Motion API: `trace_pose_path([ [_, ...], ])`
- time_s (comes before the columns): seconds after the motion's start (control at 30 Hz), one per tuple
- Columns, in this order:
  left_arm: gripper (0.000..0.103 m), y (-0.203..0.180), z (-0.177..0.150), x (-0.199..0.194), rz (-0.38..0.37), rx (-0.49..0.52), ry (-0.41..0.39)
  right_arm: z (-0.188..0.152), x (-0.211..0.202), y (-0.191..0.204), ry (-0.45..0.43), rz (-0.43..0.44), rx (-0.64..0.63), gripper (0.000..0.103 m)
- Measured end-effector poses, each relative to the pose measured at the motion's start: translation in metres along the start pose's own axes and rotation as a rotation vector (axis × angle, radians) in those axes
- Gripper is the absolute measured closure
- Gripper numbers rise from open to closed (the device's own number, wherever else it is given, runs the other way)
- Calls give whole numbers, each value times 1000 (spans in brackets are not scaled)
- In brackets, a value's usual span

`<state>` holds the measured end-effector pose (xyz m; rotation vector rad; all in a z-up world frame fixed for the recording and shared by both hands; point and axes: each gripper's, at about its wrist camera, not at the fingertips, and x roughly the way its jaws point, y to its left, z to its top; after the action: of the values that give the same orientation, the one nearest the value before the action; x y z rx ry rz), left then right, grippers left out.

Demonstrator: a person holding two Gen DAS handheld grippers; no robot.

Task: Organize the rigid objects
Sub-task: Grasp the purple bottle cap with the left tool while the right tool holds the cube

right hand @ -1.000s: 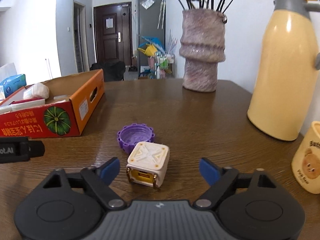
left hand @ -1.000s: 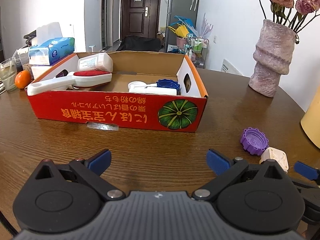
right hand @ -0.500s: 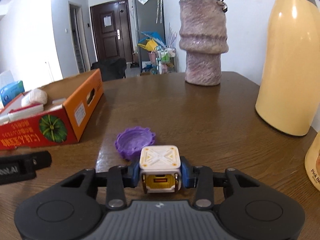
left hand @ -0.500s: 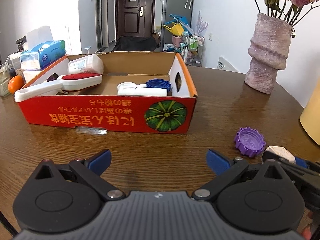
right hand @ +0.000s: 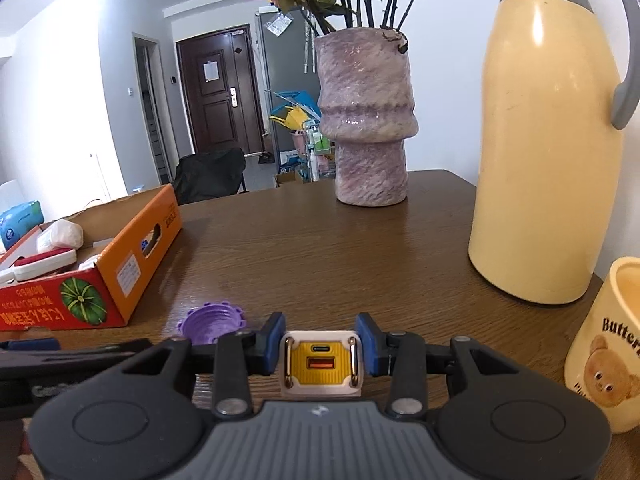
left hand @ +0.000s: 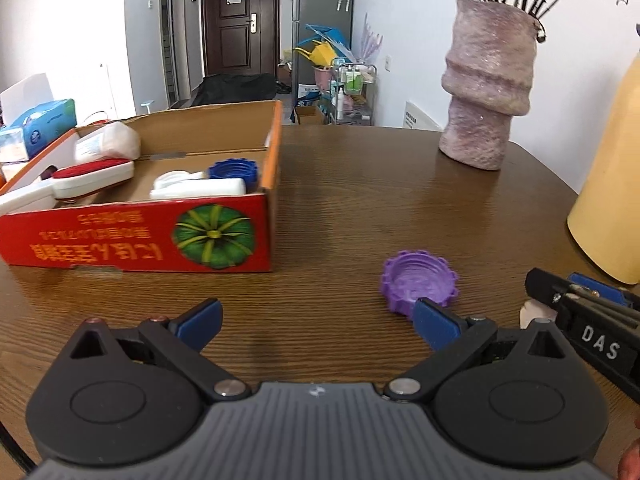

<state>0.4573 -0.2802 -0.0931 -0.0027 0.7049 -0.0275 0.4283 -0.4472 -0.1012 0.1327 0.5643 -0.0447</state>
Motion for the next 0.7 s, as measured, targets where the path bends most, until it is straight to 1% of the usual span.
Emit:
trace_pose_path([
  [0.3, 0, -29, 6, 16, -18, 16, 16, 9, -9, -28, -50, 5, 36, 65],
  [0.53, 0, -49, 11, 31, -24, 29, 26, 13, -8, -41, -63, -3, 50, 65],
  [0.6, 2, -52, 13, 33, -31, 32, 29, 14, -7, -43, -65, -4, 53, 65],
  [0.63, 5, -53, 13, 34, -31, 34, 30, 14, -6, -44, -65, -5, 52, 65],
  [0.7, 17, -55, 13, 35, -37, 41, 34, 15, -4, -45, -67, -8, 51, 65],
])
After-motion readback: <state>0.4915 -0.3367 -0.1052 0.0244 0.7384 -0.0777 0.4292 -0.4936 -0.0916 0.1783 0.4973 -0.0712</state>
